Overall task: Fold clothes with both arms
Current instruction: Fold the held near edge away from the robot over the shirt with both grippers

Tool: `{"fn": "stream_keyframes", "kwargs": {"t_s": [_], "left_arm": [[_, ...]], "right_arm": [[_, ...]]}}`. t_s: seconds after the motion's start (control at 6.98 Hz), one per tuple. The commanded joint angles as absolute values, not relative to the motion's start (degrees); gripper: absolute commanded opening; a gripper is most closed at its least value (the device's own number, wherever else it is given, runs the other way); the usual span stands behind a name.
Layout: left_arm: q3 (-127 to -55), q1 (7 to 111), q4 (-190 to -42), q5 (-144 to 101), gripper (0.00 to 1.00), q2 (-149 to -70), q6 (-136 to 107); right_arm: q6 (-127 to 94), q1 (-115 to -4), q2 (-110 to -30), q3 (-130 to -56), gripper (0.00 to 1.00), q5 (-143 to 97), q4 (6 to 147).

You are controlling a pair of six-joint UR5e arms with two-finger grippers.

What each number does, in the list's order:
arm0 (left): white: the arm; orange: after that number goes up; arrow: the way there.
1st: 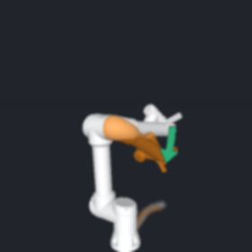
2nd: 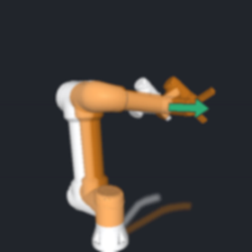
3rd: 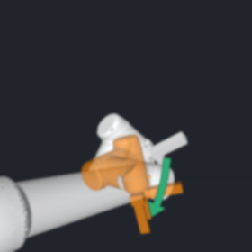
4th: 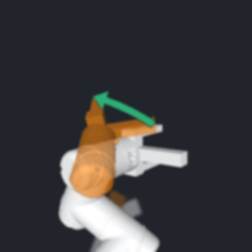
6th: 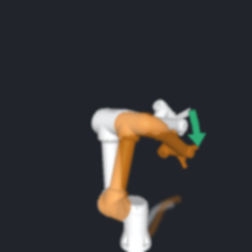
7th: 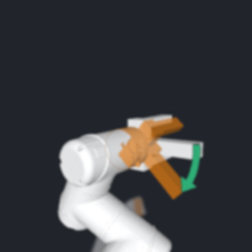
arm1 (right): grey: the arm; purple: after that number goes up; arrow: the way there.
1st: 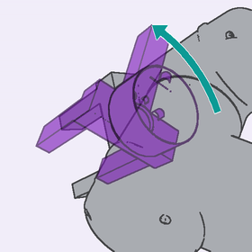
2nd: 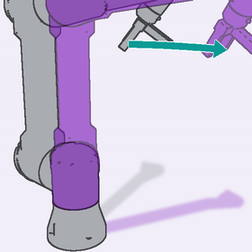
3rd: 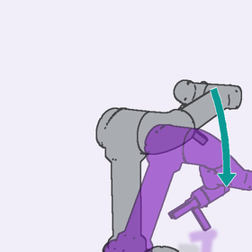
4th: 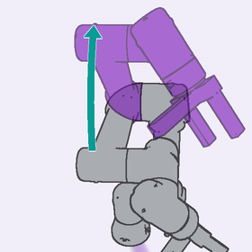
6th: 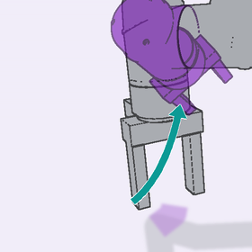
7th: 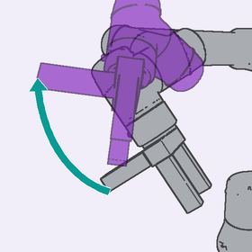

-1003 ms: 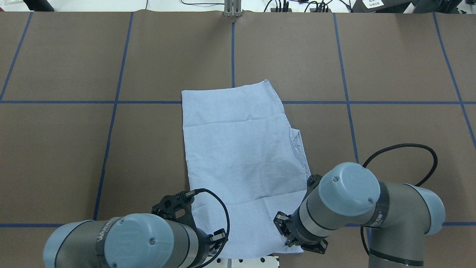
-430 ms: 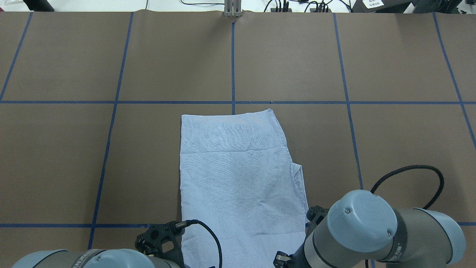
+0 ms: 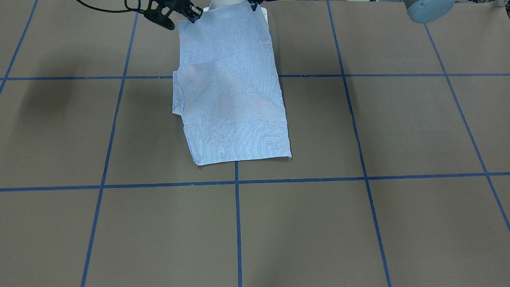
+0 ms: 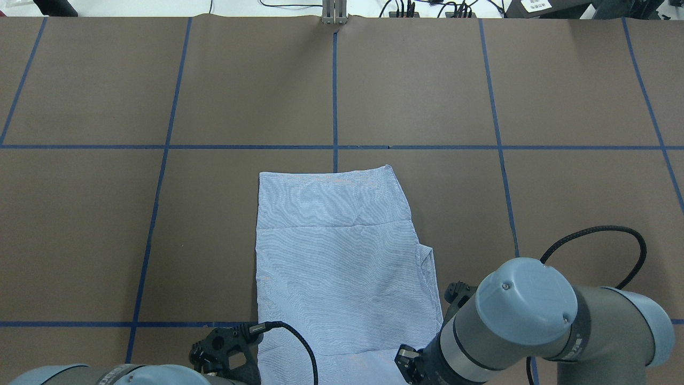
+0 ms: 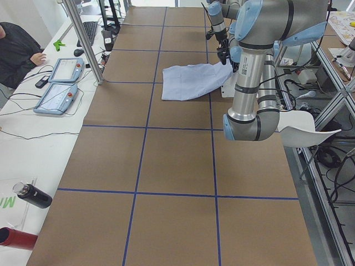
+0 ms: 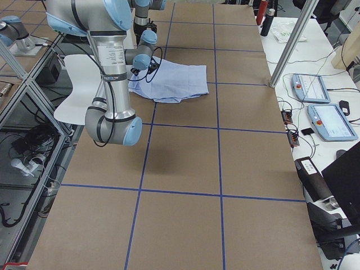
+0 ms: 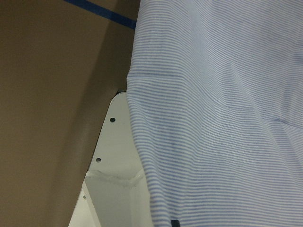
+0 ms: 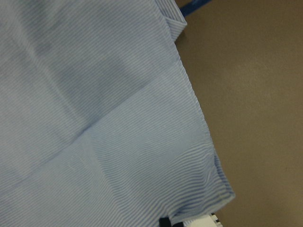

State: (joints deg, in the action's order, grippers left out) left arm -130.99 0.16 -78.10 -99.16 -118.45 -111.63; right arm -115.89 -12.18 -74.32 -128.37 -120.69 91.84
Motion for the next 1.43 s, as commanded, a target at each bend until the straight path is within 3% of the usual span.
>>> {"fn": "stream_keyframes", "kwargs": {"t_s": [0.0, 0.43, 0.72, 1.29], "left_arm": [[-130.4, 5.9, -78.4, -99.1, 0.0, -119.2, -110.6], [-127.7, 16.7, -80.8, -99.4, 0.0, -120.9, -103.4], [-119.8, 24.0, -85.8, -103.0, 0.0, -121.2, -99.1], [-110.5, 28.8, -93.4, -103.0, 0.0, -121.6, -94.1]], "right_arm": [[-113.9, -18.3, -71.7, -126.2, 0.0, -120.6, 91.8], [-110.1, -25.0, -64.4, -121.2, 0.0, -120.2, 91.8], [-107.2, -29.9, -61.3, -117.7, 0.0, -120.0, 91.8], [-101.5, -37.4, -51.7, -99.4, 0.0, -119.9, 91.0]]}}
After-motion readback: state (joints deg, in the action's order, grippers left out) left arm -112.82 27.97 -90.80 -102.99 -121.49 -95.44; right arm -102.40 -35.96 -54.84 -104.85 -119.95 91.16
